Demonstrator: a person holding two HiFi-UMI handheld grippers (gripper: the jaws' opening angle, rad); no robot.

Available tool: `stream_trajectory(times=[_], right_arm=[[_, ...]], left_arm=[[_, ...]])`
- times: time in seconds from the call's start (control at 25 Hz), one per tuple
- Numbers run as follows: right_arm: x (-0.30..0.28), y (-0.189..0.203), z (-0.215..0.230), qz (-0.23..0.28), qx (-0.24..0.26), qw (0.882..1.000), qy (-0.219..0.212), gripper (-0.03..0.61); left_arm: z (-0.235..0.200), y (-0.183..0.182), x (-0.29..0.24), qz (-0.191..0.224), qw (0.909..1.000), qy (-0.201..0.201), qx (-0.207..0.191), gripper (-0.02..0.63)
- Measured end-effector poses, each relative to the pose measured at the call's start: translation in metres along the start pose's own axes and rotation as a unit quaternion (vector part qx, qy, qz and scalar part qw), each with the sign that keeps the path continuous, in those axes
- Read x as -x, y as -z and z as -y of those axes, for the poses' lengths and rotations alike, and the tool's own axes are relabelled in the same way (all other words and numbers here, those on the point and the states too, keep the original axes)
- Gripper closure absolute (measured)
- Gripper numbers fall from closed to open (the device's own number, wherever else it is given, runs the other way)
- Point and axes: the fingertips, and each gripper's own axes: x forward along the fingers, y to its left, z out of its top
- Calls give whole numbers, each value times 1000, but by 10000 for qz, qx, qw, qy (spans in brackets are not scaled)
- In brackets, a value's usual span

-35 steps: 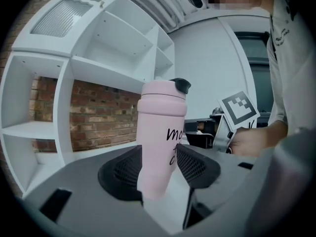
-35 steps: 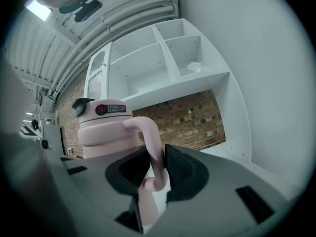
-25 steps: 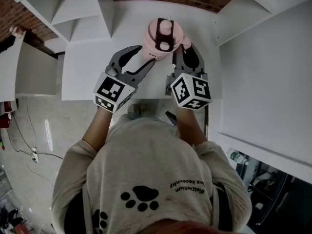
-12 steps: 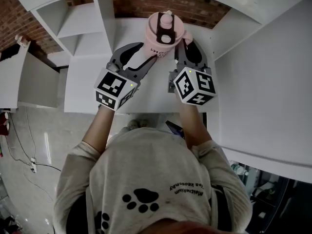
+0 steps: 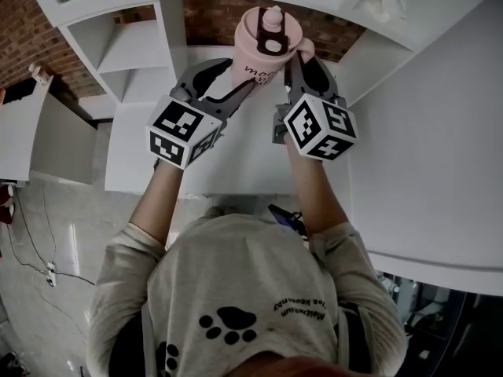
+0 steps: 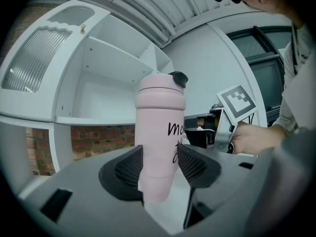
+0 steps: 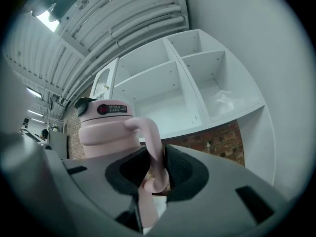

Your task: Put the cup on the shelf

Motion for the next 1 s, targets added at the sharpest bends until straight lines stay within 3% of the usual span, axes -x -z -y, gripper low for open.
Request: stream_trajectory(times=[1.0], right_arm=[[-35,-91,-5,335,274,9990,-76,482]], left_arm=[[-28,-86,-19,318,9994,-43,-146,388]])
